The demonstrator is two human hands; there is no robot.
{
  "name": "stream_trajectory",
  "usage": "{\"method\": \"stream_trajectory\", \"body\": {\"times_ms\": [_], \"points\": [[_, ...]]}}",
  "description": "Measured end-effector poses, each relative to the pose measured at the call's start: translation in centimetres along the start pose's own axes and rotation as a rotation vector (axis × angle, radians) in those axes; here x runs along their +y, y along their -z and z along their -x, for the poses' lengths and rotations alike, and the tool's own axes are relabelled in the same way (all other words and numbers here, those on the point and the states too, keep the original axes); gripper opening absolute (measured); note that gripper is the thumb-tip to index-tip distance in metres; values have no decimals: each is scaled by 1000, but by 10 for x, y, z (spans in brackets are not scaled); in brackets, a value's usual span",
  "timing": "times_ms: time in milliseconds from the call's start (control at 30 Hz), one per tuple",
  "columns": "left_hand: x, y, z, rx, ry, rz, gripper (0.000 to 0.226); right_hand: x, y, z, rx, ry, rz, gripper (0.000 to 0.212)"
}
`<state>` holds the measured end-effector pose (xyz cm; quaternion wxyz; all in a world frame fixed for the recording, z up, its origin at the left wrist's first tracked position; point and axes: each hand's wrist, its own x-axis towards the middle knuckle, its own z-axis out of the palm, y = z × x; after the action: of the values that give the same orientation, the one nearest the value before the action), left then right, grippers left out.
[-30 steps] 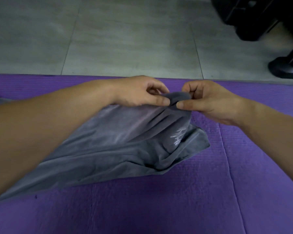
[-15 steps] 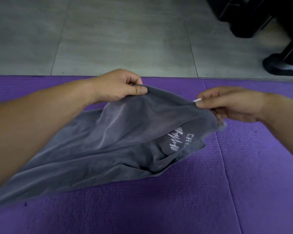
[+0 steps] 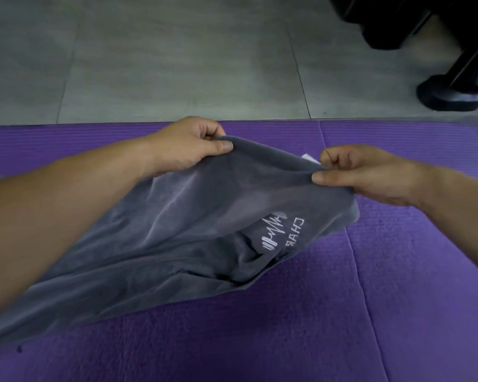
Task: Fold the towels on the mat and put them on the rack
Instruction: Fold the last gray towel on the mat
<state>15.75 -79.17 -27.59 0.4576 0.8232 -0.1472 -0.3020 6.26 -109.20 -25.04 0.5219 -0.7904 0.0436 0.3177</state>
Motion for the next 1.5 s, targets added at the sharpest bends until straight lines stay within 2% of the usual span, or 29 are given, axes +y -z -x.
{"method": "stream_trajectory", "body": {"times_ms": [67,133,200,333,400,467,533,600,667,733,833,1000,1033,1100,1200,1500], "points": [[-3,1,-4,20,27,48,14,1,5,4,-23,-64,9,47],[-8,4,-8,34,42,70,14,0,11,11,-105,-154,83,36],[-12,4,-15,76,23,-29,16,2,18,15,-131,-194,140,24],[-7,-6,-26,230,-117,-469,14,14,26,17,167,-72,-21,12],[-2,-14,-31,289,-107,-494,13,26,26,14,304,-29,19,16],[-1,-20,-39,324,-25,-446,11,41,24,8,390,-16,76,19],[-3,-26,-49,343,54,-442,12,54,21,1,424,2,-93,7],[-5,-30,-58,356,108,-431,18,63,23,-9,488,37,-346,20],[-6,-35,-62,371,155,-386,16,72,26,-21,573,63,-437,34],[-7,-44,-62,364,198,-363,20,83,25,-34,614,68,-420,43],[-14,-69,-50,266,202,-405,50,102,20,-45,656,-51,-202,51],[-33,-114,-2,199,56,-651,47,112,-8,-34,849,-266,-165,46],[-37,-121,8,174,60,-664,49,113,-15,-28,860,-293,-160,42],[-46,-131,24,89,78,-692,63,114,-32,-13,763,-354,-118,33],[-59,-134,31,-20,96,-750,83,114,-50,4,583,-396,-62,37],[-68,-138,28,-74,115,-792,79,113,-66,-1,633,-373,208,37]]}}
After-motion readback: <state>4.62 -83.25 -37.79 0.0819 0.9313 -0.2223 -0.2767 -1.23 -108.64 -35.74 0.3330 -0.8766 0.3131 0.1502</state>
